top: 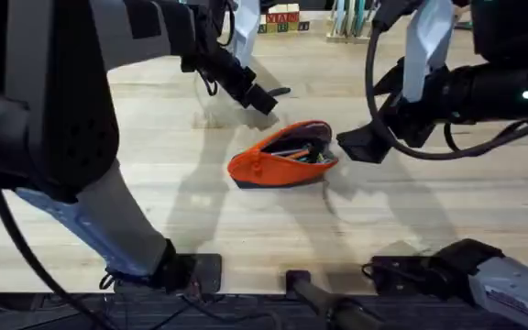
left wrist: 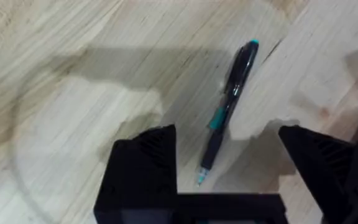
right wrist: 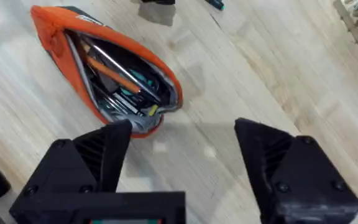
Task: Unzip the bag, pick up the pens from the table one at a time and place them inside, then zip the bag closed.
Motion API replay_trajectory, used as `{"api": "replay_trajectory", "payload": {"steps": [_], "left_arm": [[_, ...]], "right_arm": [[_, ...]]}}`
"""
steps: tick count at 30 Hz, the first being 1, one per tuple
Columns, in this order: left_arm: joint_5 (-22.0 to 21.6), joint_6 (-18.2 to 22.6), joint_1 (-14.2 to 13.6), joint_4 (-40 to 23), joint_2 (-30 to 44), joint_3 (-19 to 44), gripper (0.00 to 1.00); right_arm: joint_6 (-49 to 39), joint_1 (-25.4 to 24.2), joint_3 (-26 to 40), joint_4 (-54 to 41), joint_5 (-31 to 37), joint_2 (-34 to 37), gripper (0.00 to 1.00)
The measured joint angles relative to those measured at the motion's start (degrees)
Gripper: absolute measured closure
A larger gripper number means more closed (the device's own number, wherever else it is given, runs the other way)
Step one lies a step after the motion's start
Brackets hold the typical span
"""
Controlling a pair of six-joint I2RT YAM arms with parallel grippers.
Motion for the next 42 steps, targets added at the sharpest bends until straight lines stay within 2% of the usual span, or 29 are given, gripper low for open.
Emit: {"api": "replay_trajectory", "payload": {"steps": [4, 8, 12, 42], "left_arm": [[-2.9, 3.7, -1.0, 0.0, 0.0, 0.0, 0.008], [-7.0, 7.2, -3.9, 0.0, 0.1, 0.0, 0.008], [-9.3, 8.7, -6.3, -0.1, 0.5, 0.7, 0.008], [-9.6, 6.6, -6.3, -8.1, 2.0, 3.6, 0.007]], "right_arm": [[0.0, 0.0, 0.0, -0.4, 0.0, 0.0, 0.003], [0.0, 0.0, 0.0, -0.4, 0.0, 0.0, 0.003], [0.0, 0.0, 0.0, -1.0, 0.0, 0.0, 0.004], [0.2, 0.0, 0.0, -2.5, 0.0, 0.0, 0.003]]}}
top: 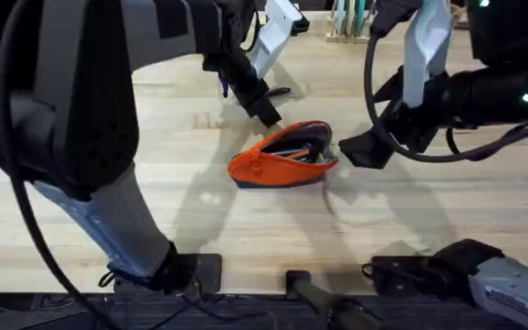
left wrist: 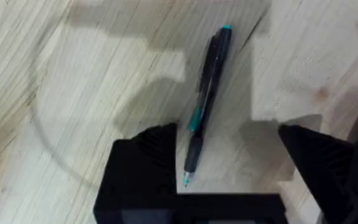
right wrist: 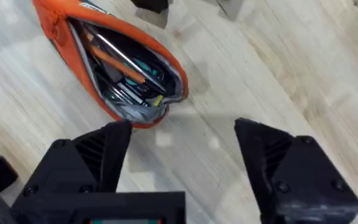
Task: Unzip the bag, pick up the pens from the table one at a time and place them inside, then zip the bag closed.
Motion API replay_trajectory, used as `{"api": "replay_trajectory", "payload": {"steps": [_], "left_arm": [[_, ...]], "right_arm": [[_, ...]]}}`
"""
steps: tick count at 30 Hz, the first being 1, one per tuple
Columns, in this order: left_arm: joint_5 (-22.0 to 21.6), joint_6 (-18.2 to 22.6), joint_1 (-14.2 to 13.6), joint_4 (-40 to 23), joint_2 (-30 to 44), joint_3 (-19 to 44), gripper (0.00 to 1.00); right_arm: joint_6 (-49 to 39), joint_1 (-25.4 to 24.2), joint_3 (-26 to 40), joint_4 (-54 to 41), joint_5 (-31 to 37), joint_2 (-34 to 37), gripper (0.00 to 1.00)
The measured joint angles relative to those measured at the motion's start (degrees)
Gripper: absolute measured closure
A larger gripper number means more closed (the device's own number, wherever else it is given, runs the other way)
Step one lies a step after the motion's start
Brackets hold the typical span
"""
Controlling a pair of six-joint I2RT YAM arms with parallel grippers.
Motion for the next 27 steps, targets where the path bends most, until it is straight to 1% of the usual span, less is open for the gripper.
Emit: {"api": "replay_trajectory", "payload": {"steps": [4, 5, 7, 8, 9, 11, 14, 15, 27], "left_arm": [[-0.1, 0.0, 0.0, -0.1, 0.0, 0.0, 0.007], [-0.1, -0.1, 0.0, -0.1, 0.0, 0.0, 0.047], [-0.1, -0.1, 0.0, -0.6, 0.0, 0.0, 0.243], [0.0, -0.1, 0.0, -0.7, 0.0, 0.0, 0.357], [0.2, -0.2, 0.0, -0.8, 0.0, 0.0, 0.506], [0.9, -0.3, 0.0, -1.1, 0.0, 0.0, 0.69], [2.2, -0.7, -0.2, -1.6, 0.0, 0.0, 0.903], [2.5, -0.7, -0.2, -1.6, 0.0, 0.0, 0.941], [2.8, -0.9, -0.2, -1.3, 0.0, 0.0, 0.959]], "right_arm": [[0.0, 0.0, 0.0, 0.0, 0.0, 0.0, 0.003], [0.0, 0.0, 0.0, 0.0, 0.0, 0.0, 0.003], [0.0, 0.0, 0.0, 0.0, 0.0, 0.0, 0.003], [0.0, 0.0, 0.0, 0.0, 0.0, 0.0, 0.003], [0.0, 0.0, 0.0, 0.0, 0.0, 0.0, 0.003], [0.0, 0.0, 0.0, -0.1, 0.0, 0.0, 0.003], [0.0, 0.0, 0.0, -0.1, 0.0, 0.0, 0.004], [0.0, 0.0, 0.0, -0.1, 0.0, 0.0, 0.004], [2.6, 0.0, 0.4, 0.0, 0.0, -0.3, 0.003]]}}
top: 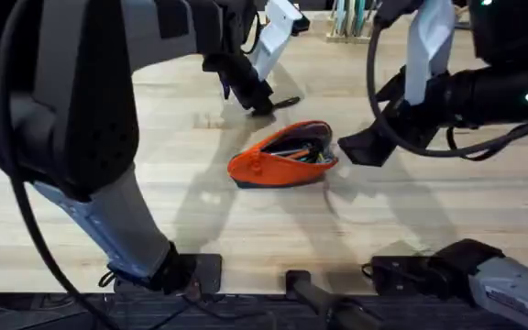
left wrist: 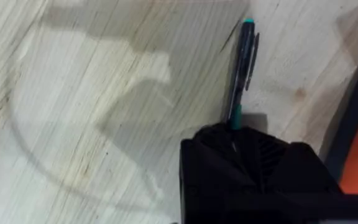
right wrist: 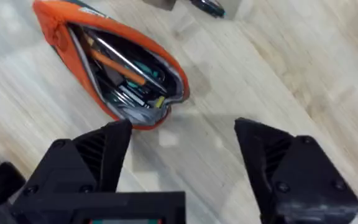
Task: Unzip the bag, pick up the pens from the table one at a time and place them inside, then zip the bag closed.
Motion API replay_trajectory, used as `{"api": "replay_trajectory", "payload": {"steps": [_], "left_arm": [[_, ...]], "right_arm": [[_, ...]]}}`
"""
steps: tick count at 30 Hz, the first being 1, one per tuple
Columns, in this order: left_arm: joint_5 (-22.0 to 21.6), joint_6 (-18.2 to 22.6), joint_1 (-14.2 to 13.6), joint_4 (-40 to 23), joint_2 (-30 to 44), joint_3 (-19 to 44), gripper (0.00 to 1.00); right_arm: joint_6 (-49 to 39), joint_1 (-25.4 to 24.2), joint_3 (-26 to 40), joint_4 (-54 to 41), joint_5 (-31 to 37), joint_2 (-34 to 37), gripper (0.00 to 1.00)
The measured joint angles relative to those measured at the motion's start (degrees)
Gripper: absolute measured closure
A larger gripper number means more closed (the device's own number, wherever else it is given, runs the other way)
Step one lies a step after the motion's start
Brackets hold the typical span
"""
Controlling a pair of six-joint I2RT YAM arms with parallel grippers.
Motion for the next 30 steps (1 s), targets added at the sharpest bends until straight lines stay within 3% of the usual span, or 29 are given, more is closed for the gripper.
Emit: {"api": "replay_trajectory", "payload": {"steps": [11, 23, 30], "left_arm": [[-2.5, -0.7, -0.2, -11.3, 4.4, 9.1, 0.959], [-4.0, -0.7, -0.3, -28.9, 4.5, 24.9, 0.959], [-4.2, -0.7, -2.2, -36.5, 0.5, 29.9, 0.959]], "right_arm": [[0.6, 0.0, 3.1, 0.0, 3.2, -10.0, 0.004], [0.6, 0.0, 3.1, -0.3, 7.1, -11.1, 0.004], [0.6, 0.0, 3.1, -0.4, 10.7, -11.1, 0.003]]}}
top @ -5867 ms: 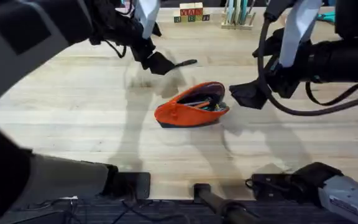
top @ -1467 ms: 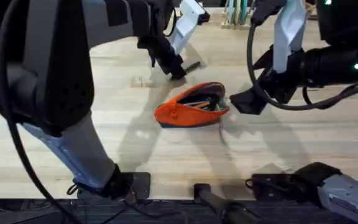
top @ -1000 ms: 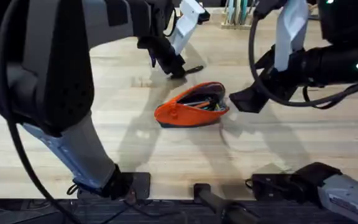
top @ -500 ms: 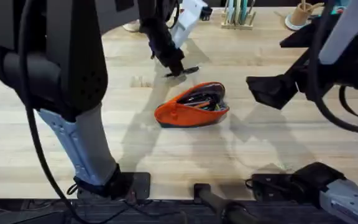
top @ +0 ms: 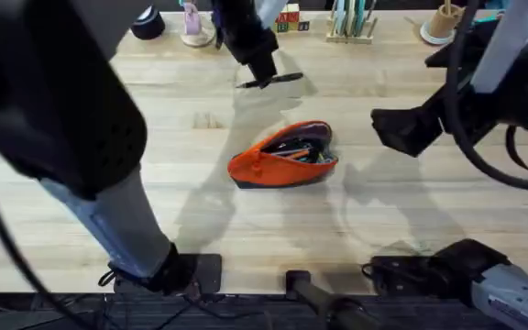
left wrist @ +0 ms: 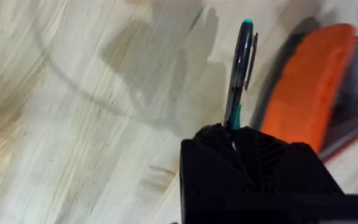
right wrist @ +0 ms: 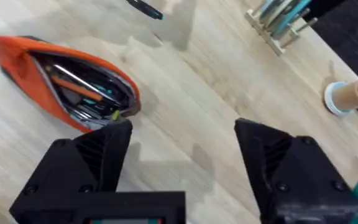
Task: Unzip the bag, pick up the pens from the table one at a time and place them inside, then zip the bag closed.
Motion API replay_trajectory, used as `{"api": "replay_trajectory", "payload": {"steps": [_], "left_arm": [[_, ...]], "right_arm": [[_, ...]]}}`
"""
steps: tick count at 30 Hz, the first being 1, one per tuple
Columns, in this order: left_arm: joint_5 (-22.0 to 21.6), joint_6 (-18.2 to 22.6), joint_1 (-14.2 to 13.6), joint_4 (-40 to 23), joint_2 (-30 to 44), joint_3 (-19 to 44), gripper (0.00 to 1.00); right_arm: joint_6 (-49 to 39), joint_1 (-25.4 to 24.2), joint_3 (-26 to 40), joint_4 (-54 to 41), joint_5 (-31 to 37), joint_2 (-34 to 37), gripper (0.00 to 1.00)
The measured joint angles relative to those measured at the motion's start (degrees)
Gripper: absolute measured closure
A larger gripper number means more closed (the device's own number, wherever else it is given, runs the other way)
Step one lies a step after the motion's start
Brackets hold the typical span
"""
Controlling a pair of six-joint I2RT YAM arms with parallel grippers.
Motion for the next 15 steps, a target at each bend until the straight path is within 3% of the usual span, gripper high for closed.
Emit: {"api": "replay_trajectory", "payload": {"steps": [15], "left_arm": [[0.9, 3.0, -10.2, -8.1, -10.0, 0.6, 0.959]], "right_arm": [[0.0, 0.0, 0.0, 0.0, 1.9, 0.0, 0.003]]}}
